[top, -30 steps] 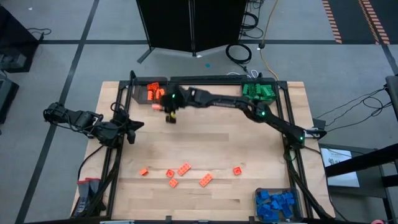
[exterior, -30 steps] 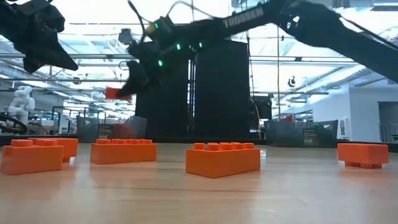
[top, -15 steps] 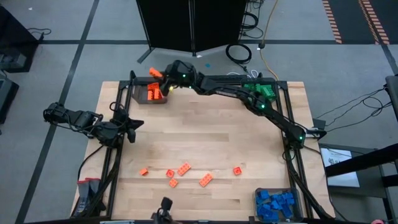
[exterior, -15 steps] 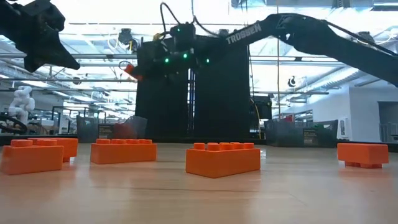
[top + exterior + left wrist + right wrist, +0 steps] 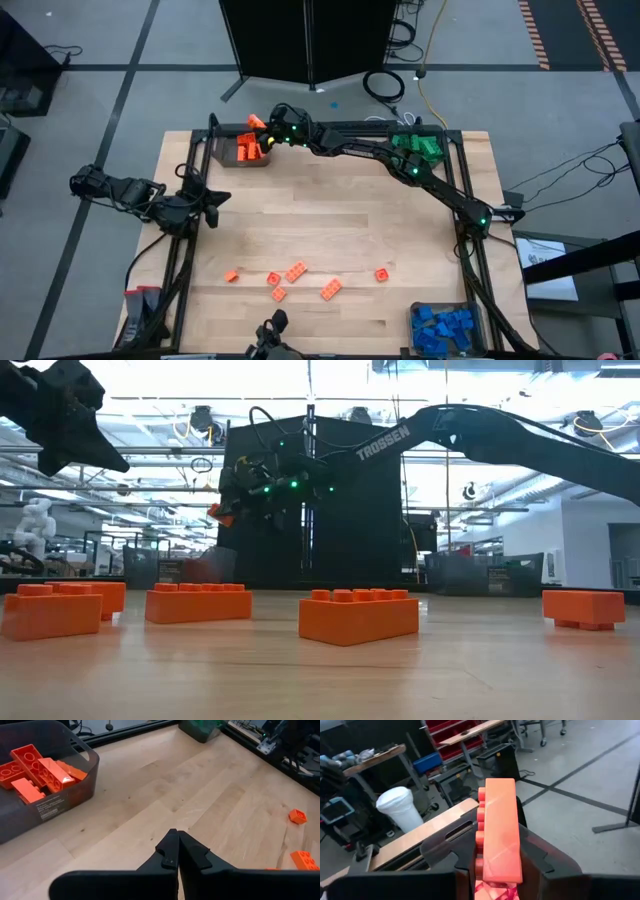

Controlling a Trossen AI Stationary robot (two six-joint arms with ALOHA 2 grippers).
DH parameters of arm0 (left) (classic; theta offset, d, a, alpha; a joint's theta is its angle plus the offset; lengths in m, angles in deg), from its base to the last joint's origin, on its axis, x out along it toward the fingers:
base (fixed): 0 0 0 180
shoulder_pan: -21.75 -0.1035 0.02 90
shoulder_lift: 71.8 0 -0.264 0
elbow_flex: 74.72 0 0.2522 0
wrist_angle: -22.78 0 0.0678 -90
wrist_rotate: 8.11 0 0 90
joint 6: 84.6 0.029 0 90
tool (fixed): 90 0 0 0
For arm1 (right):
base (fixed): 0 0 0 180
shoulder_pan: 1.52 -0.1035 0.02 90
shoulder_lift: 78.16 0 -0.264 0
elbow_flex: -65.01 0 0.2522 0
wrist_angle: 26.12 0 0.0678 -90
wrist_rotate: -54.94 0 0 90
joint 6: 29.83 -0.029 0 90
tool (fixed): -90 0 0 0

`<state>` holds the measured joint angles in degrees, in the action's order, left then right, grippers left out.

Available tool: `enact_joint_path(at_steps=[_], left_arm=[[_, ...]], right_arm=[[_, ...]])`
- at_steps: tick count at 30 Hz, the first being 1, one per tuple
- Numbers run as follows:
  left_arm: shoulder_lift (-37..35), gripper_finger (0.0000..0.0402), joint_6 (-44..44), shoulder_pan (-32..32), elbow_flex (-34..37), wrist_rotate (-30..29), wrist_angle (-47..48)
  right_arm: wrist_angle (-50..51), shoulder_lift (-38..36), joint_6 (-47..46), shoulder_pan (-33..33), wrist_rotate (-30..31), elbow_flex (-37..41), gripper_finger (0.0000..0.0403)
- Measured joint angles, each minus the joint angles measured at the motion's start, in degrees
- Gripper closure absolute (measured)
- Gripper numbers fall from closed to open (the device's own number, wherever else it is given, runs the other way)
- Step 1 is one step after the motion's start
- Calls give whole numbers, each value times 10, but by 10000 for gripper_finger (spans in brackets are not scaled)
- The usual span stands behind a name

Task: Sort blocks
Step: Put the orange game piece into the top left black bin

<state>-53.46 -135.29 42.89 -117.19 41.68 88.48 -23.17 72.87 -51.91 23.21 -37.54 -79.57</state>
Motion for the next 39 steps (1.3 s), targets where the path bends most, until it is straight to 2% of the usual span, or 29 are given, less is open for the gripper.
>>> enact_joint_path(at_steps=[2,9,18,23,26,32,35,39], left_arm=[[0,402,0,0,0,0,0],[0,402,0,0,0,0,0],[0,402,0,0,0,0,0],[0,402,0,0,0,0,13],[0,402,0,0,0,0,12],[0,402,0,0,0,0,12],[0,402,-5,0,0,0,12],[0,402,-30,0,0,8,19]], right_arm=[[1,0,-11,0,8,0,322],[-1,0,-43,8,9,0,251],[-18,-1,-33,1,-35,0,255],[-21,-30,45,-14,-183,0,256],[47,-67,104,-40,-257,-2,256],[210,-75,250,-136,-277,0,255],[230,-62,293,-182,-277,1,254],[207,-37,340,-229,-273,-1,254]])
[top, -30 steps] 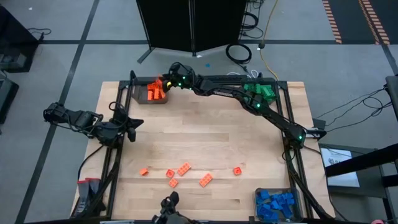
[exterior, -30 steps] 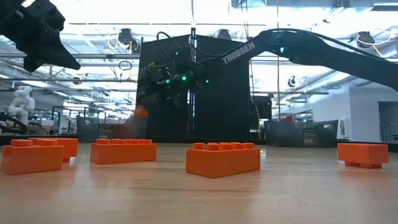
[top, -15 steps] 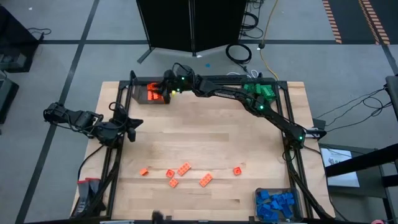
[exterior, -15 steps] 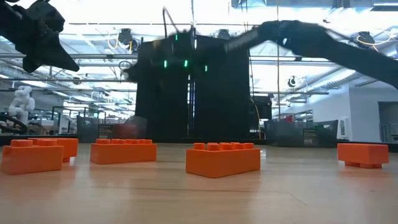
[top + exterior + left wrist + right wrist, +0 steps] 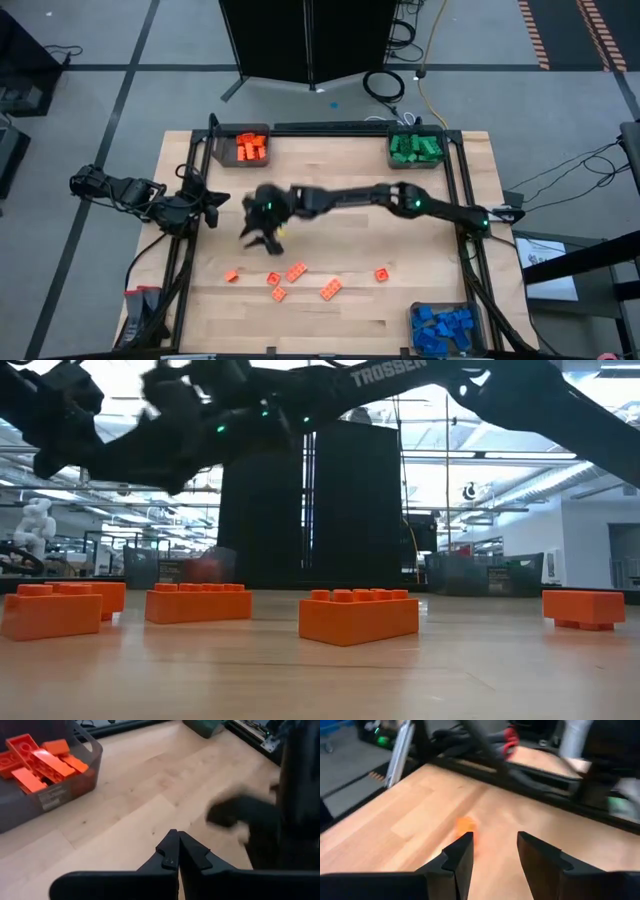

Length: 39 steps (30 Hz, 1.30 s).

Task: Sort blocks
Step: Put the orange game piece into the top left black bin

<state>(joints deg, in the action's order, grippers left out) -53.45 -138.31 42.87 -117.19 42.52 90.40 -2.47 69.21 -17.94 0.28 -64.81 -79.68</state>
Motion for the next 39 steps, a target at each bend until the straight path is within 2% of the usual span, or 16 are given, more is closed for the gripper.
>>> enact_joint_path(at_steps=[4,14,19,25,28,30,33,35,39], left_arm=[[0,402,-1,0,0,25,10],[0,402,-15,0,0,56,11],[0,402,-15,0,0,70,11],[0,402,-24,0,0,73,11],[9,402,-62,0,0,94,10],[23,402,-71,0,0,136,5],[63,402,-95,0,0,197,16],[100,402,-112,0,0,228,30],[181,402,-109,1,0,254,22]], right_arm=[[-67,28,-2,-29,8,1,254],[-249,93,-47,-44,47,2,254],[-245,91,-36,-60,70,0,250],[-252,92,-16,-70,112,1,216],[-232,91,-38,-68,163,1,202],[-211,87,-78,-66,193,1,199],[-161,63,-97,-58,190,1,205],[-105,30,-71,-53,186,1,215],[57,-62,22,-39,178,-1,237]])
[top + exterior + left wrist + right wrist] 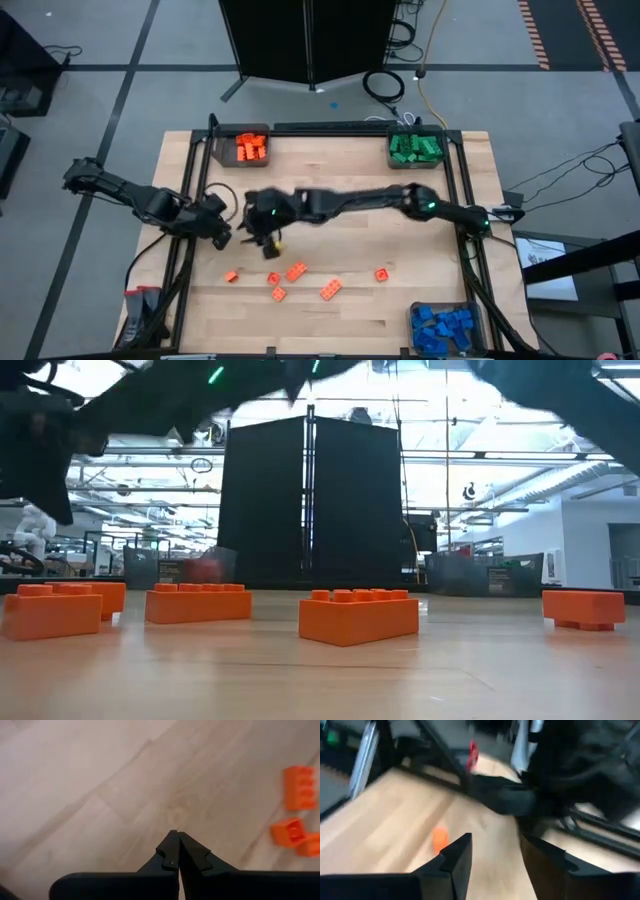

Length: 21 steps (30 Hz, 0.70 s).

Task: Sort blocks
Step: Put the orange game piece into the top left black bin

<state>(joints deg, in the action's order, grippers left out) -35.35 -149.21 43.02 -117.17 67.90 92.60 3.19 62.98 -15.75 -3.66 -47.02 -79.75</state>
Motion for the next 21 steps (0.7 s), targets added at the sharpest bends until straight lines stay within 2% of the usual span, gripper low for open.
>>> enact_joint_path(at_steps=[5,7,11,16,19,21], left_arm=[[78,402,-41,0,-8,20,-14],[101,402,-63,3,-8,57,-23],[148,402,-113,21,-8,144,-29],[191,402,-208,73,-8,202,-35],[209,402,-277,115,-8,211,-64],[222,402,-324,142,-8,211,-91]], right_arm=[[283,-52,65,20,25,1,267],[381,-55,77,27,32,4,285],[516,-86,87,41,29,1,324],[595,-92,108,45,27,3,369],[598,-100,124,44,27,2,395],[601,-112,130,46,26,0,399]])
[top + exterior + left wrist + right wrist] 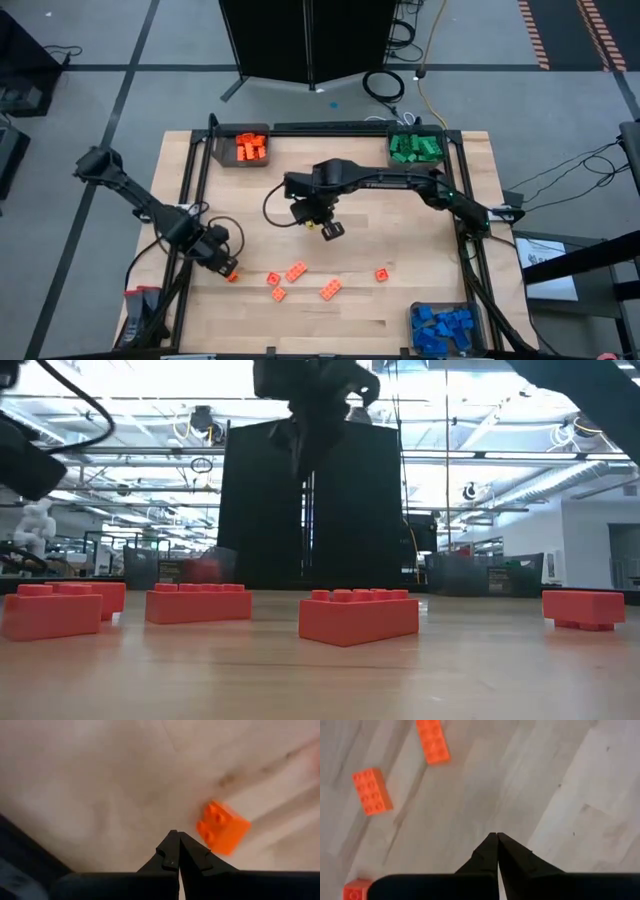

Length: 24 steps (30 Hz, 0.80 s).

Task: Sort blocks
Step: Put the orange game piece into the top left black bin

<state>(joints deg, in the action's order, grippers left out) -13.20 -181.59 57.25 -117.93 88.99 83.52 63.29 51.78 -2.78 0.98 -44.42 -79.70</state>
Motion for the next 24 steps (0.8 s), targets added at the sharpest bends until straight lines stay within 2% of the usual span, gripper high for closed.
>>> enact_joint_path(at_steps=[4,8,15,19,24], left_arm=[[31,401,-86,51,0,0,-53],[64,402,-148,85,0,0,-66],[116,402,-177,81,0,-25,-100],[154,402,-108,34,0,-39,-211],[187,402,45,-54,-2,-18,-258]], right_arm=[[1,-1,6,9,1,1,394],[7,-16,9,24,1,1,401],[18,-28,8,48,3,1,401],[34,-41,10,58,3,1,401],[39,-50,11,72,3,1,402]])
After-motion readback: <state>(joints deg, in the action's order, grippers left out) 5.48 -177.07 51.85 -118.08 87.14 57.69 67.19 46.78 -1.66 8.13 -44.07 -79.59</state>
